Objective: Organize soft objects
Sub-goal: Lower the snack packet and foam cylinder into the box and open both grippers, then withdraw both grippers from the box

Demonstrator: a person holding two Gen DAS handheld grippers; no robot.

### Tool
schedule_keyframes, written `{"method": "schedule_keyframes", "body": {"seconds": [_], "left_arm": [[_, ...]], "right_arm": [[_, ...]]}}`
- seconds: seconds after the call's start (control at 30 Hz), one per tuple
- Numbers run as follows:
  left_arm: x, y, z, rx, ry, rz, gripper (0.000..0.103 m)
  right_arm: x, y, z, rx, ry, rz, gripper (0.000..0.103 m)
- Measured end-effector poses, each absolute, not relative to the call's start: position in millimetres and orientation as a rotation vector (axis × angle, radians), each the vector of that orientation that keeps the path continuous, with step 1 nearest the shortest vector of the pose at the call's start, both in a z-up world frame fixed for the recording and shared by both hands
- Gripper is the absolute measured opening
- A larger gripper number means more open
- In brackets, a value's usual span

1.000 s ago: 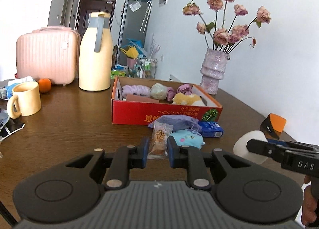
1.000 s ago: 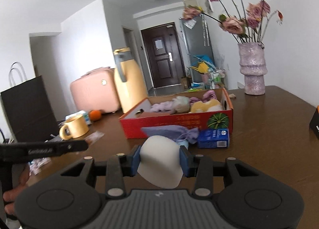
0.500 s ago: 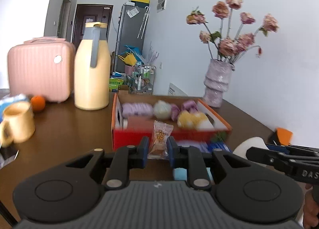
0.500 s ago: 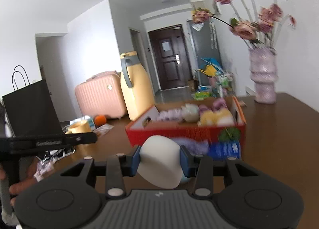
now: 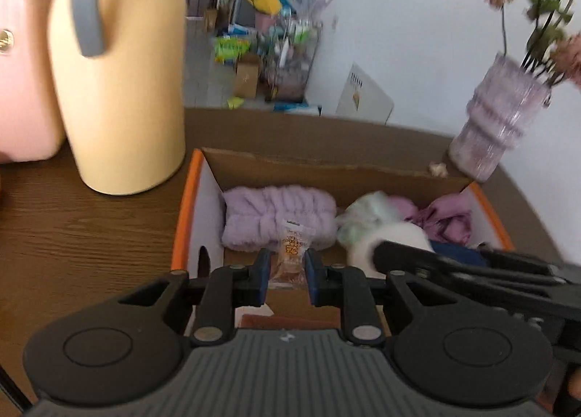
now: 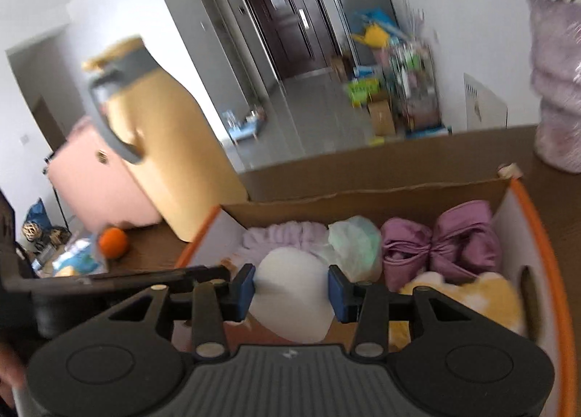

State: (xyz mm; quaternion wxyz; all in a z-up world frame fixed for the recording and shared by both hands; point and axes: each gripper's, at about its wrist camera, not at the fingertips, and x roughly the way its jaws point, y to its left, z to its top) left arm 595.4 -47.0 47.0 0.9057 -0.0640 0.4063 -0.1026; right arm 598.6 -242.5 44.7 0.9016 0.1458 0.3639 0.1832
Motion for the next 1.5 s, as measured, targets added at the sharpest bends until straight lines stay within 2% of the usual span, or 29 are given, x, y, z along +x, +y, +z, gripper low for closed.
{"method": "schedule_keyframes", "body": {"seconds": [0.03, 0.1, 0.17, 0.33, 0.47, 0.5, 0.63, 0.7, 0.77, 0.87, 0.93, 1.0, 1.1, 1.3, 1.5], "left_arm": [[599, -48, 42, -0.120, 0.848, -0.196, 0.022], [606, -42, 37, -0.118, 0.845, -0.167, 0.035], [610, -33, 34, -0.155, 0.854, -0.166, 0.042], [603, -24, 44, -0.154, 0.826, -0.172, 0.043], [582, -26, 68, -0.113, 0.762, -0.177, 0.057], [576, -27, 74, -0.090, 0.742, -0.173, 0.057], [547, -29, 94, -0.019, 0.704, -0.151, 0.058], [531, -29, 104, -0.011, 0.690, -0.149, 0.065], [514, -28, 113, 0.003, 0.675, -0.159, 0.066], [484, -28, 121, 0.024, 0.654, -0.149, 0.066], [458, -28, 125, 0.047, 0.608, -0.126, 0.072], [426, -29, 128, 0.073, 0.526, -0.115, 0.083], [377, -26, 125, 0.066, 0.414, -0.155, 0.084], [312, -30, 114, 0.067, 0.276, -0.145, 0.089], [283, -34, 107, 0.049, 0.256, -0.142, 0.089]], "right_arm": [[605, -237, 40, 0.296, 0.763, 0.382, 0.044], [613, -231, 32, 0.288, 0.779, 0.357, 0.049], [618, -232, 27, 0.308, 0.785, 0.355, 0.057], [618, -234, 31, 0.317, 0.780, 0.373, 0.061], [602, -241, 53, 0.290, 0.743, 0.362, 0.062], [596, -244, 59, 0.280, 0.734, 0.355, 0.064], [562, -263, 90, 0.220, 0.697, 0.318, 0.066], [542, -273, 106, 0.191, 0.666, 0.291, 0.068], [520, -283, 118, 0.189, 0.636, 0.274, 0.074], [483, -296, 132, 0.180, 0.601, 0.266, 0.075], [462, -301, 137, 0.150, 0.576, 0.245, 0.076], [433, -306, 140, 0.109, 0.521, 0.202, 0.077], [386, -312, 137, 0.105, 0.398, 0.188, 0.087], [318, -312, 125, 0.054, 0.236, 0.187, 0.088], [287, -309, 117, 0.080, 0.209, 0.191, 0.088]]}}
